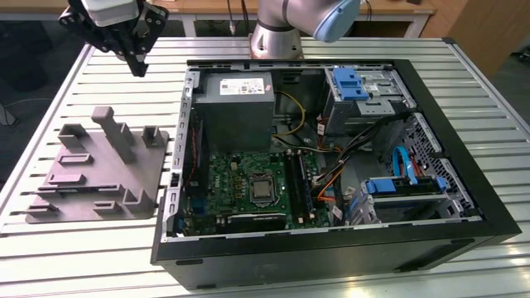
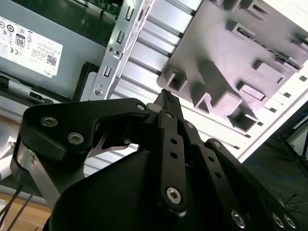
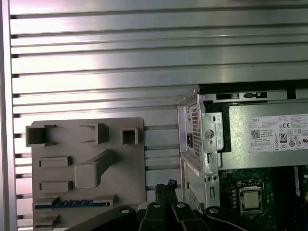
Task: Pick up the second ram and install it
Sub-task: 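Reach for the second ram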
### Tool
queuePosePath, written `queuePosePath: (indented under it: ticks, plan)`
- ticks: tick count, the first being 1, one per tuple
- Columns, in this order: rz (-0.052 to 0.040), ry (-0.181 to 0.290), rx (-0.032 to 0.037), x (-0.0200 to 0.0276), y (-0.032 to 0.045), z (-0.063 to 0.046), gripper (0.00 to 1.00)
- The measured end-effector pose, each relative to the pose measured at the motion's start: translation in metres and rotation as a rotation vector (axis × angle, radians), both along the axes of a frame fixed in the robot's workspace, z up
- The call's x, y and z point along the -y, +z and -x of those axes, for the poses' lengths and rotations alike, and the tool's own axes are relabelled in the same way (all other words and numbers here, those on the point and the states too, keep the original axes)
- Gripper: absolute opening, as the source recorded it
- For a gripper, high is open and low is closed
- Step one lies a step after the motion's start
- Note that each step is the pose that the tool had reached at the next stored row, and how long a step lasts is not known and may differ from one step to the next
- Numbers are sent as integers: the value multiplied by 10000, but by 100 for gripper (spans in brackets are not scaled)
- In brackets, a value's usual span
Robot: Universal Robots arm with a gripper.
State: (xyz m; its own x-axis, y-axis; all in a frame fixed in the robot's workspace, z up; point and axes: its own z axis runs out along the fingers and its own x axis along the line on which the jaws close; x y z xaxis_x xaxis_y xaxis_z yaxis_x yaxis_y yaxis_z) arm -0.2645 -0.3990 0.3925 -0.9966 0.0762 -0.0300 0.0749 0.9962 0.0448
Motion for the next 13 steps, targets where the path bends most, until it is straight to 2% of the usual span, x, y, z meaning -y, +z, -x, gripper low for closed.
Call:
queuePosePath:
  ticks: [5, 13]
  plan:
    - [0, 1, -1, 0, -4, 160, 11]
    - [0, 0, 0, 3, -39, 320, 11]
